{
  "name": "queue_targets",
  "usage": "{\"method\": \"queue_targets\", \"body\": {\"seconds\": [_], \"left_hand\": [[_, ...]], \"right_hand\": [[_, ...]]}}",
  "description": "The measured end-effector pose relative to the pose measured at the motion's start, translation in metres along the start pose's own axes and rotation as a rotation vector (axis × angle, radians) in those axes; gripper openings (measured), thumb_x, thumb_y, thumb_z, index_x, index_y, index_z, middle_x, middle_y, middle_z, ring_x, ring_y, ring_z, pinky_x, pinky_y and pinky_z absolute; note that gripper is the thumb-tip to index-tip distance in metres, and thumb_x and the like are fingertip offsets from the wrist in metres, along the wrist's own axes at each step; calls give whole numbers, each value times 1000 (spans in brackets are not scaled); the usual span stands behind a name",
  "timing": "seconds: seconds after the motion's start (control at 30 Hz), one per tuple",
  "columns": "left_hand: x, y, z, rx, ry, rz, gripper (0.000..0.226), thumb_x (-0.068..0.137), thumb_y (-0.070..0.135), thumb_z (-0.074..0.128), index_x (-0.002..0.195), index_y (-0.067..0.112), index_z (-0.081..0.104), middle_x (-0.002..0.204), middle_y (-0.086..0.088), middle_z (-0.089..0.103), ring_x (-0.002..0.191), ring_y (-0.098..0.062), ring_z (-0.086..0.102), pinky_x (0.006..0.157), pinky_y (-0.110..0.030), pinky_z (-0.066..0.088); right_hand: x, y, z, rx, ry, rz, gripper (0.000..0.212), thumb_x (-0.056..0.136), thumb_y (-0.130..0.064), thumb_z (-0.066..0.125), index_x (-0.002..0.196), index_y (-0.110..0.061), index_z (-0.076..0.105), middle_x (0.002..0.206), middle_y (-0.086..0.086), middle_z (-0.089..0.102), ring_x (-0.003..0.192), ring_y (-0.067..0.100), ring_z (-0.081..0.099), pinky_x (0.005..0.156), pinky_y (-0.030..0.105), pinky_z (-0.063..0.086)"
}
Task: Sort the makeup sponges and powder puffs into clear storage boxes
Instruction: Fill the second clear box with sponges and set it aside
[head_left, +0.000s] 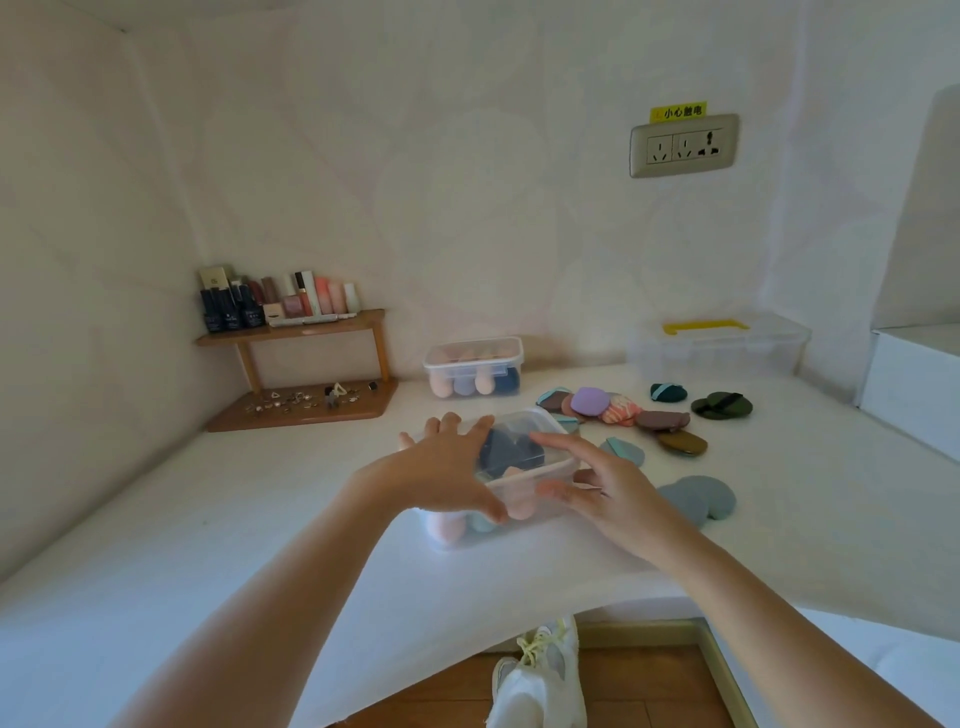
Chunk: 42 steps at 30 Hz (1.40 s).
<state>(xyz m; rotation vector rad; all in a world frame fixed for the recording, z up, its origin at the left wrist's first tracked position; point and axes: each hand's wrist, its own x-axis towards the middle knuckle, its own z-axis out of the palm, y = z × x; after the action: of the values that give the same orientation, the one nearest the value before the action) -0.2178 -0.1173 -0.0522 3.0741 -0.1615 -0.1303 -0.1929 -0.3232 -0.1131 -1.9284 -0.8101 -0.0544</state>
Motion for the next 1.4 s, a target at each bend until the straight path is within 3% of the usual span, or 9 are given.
{"method": "queue_targets", "body": {"seconds": [0.23, 0.33, 0.5, 0.6, 0.7, 0.8, 1.1, 1.3, 1.4], "left_hand": [[-2, 1, -2, -41, 2, 24, 106, 69, 59, 71, 147, 33, 4, 149, -5, 20, 137, -25, 16, 112, -51, 10], [-1, 1, -4, -48, -2, 23, 108, 67, 60, 72, 147, 33, 5, 149, -3, 21, 136, -24, 17, 113, -49, 10], [13, 5, -24, -123, 113, 52, 115, 63, 51, 78, 147, 35, 1, 149, 2, 18, 136, -25, 17, 113, -49, 13], [33, 15, -52, -175, 226, 98, 121, 60, 47, 80, 146, 39, -5, 150, 4, 13, 138, -28, 14, 113, -52, 18], [67, 30, -79, -196, 291, 163, 119, 65, 36, 80, 146, 40, -7, 151, 1, 10, 138, -24, 13, 114, -47, 18], [112, 44, -97, -262, 327, 213, 119, 63, 34, 82, 146, 42, -3, 149, 1, 12, 135, -24, 19, 111, -46, 26], [241, 61, -95, -243, 146, 215, 118, 61, 35, 85, 147, 40, 4, 145, -1, 24, 132, -23, 27, 107, -39, 30], [274, 63, -73, -287, 6, 224, 112, 64, 33, 83, 146, 40, 8, 147, 5, 31, 125, -18, 38, 104, -33, 32], [283, 56, -74, -288, -28, 212, 109, 66, 31, 82, 147, 36, 9, 146, 5, 34, 121, -17, 39, 101, -29, 31]], "right_hand": [[2, 4, -2, -64, 20, -30, 63, 75, -56, 59, 135, -40, 48, 137, -24, 49, 125, -2, 48, 101, 31, 48], [4, -1, -9, -157, -26, -50, 66, 75, -59, 56, 138, -41, 42, 137, -26, 45, 125, -8, 42, 102, 21, 43], [18, -8, -44, -140, -64, -76, 67, 79, -62, 54, 140, -50, 28, 131, -40, 41, 121, -8, 50, 96, 18, 47], [30, -1, -82, -56, 99, 1, 63, 77, -61, 51, 136, -50, 32, 123, -20, 55, 107, 1, 62, 92, 23, 49], [48, 36, -121, -185, 324, 145, 47, 87, -43, 58, 131, -27, 49, 114, -3, 61, 101, 15, 64, 88, 26, 45], [62, 83, -155, -358, 363, 356, 28, 91, -28, 61, 116, -15, 61, 116, 3, 65, 106, 20, 61, 83, 25, 40], [67, 137, -182, -573, 203, 492, 32, 96, -43, 46, 110, -20, 63, 109, 0, 65, 95, 16, 58, 79, 26, 43], [70, 141, -175, -653, 123, 474, 43, 96, -44, 44, 134, -23, 48, 136, -3, 48, 121, 15, 49, 96, 25, 40], [71, 144, -175, -669, 113, 463, 46, 96, -48, 44, 134, -24, 48, 137, -4, 46, 122, 13, 47, 95, 24, 40]]}}
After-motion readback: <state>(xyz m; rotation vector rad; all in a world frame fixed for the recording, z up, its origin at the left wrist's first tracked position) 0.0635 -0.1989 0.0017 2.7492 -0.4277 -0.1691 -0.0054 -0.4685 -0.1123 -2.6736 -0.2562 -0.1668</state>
